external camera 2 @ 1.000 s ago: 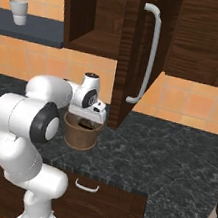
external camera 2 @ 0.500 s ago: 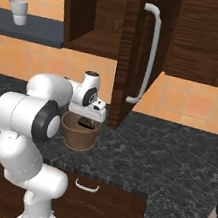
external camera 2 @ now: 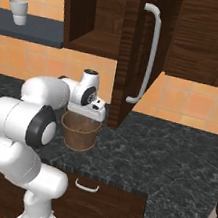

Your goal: Open the cabinet, pick up the bread from the cabinet and place it in the basket. Then move the basket to the dining counter.

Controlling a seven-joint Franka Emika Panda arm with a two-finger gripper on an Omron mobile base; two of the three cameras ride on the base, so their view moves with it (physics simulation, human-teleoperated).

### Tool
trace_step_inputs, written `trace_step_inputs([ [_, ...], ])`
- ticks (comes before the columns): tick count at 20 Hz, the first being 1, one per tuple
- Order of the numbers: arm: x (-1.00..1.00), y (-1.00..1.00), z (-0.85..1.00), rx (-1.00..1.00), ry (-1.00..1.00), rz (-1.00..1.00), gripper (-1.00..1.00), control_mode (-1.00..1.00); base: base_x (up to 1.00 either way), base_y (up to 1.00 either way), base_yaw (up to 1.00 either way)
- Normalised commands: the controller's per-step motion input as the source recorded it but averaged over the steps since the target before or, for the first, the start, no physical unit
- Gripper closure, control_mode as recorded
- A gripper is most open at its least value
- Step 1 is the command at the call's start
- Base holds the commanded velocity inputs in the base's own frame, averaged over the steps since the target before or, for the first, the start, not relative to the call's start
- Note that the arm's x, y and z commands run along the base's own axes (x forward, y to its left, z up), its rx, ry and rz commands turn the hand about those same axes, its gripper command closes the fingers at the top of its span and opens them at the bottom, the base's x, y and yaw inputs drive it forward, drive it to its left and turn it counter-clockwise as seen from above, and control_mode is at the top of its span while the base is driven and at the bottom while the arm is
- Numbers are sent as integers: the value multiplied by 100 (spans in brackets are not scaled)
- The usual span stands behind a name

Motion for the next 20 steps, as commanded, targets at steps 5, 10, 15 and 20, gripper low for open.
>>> trace_step_inputs([
  [5,-56,7,25,0,-11,7,-100,-100,0,0,0],
  [10,-48,33,41,-1,-12,18,-100,-100,0,0,0],
  [15,-24,50,6,-8,0,21,-100,-100,0,0,0],
  [20,-4,38,0,-7,0,18,-100,-100,0,0,0],
])
